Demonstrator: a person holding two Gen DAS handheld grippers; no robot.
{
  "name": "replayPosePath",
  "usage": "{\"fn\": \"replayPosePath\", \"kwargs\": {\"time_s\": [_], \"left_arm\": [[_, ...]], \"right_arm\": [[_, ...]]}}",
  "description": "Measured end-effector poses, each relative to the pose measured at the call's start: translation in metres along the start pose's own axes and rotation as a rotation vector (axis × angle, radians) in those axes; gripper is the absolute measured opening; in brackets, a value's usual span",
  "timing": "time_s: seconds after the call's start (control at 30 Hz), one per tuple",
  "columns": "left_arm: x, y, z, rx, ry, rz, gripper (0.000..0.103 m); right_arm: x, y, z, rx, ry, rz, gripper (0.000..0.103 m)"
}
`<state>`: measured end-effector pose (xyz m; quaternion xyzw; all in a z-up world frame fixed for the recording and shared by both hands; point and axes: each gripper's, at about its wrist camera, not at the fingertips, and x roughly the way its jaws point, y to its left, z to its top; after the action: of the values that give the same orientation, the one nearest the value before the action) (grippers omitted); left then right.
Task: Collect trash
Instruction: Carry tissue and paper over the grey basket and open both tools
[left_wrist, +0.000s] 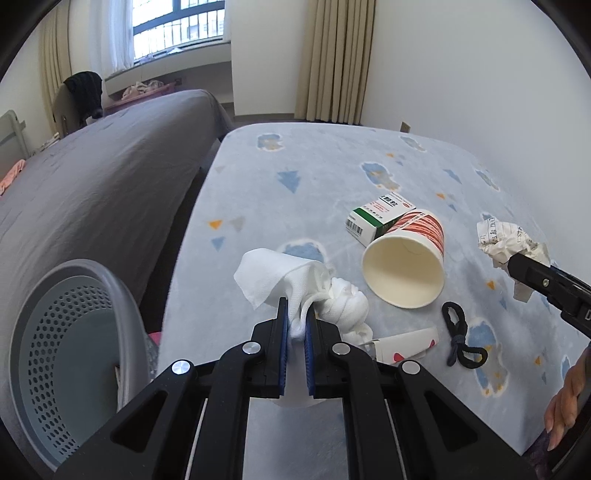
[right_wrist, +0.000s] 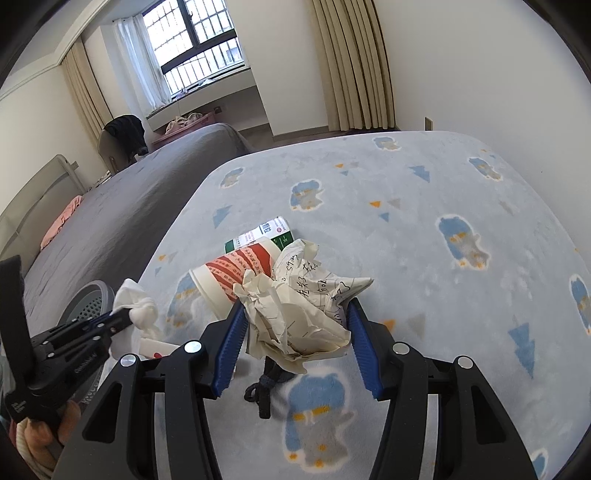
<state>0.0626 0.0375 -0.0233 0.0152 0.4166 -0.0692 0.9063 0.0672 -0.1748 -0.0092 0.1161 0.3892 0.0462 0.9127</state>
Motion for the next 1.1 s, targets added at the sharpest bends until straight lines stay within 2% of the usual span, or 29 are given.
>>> {"fn": "replayPosePath", "kwargs": {"time_s": [0.33,1.1], "left_arm": [[-0.023,0.037,-0.015,-0.042,-0.018,0.035,0.008],[-0.070,0.135,-0.042,-0.165,-0.051,0.169,0.008]], "right_arm": [[0.002,0.031,-0.016,-0.021,0.015,0.047,0.053],[0.012,0.172,-0.020,-0.174,0.035,0.258,0.053]]}}
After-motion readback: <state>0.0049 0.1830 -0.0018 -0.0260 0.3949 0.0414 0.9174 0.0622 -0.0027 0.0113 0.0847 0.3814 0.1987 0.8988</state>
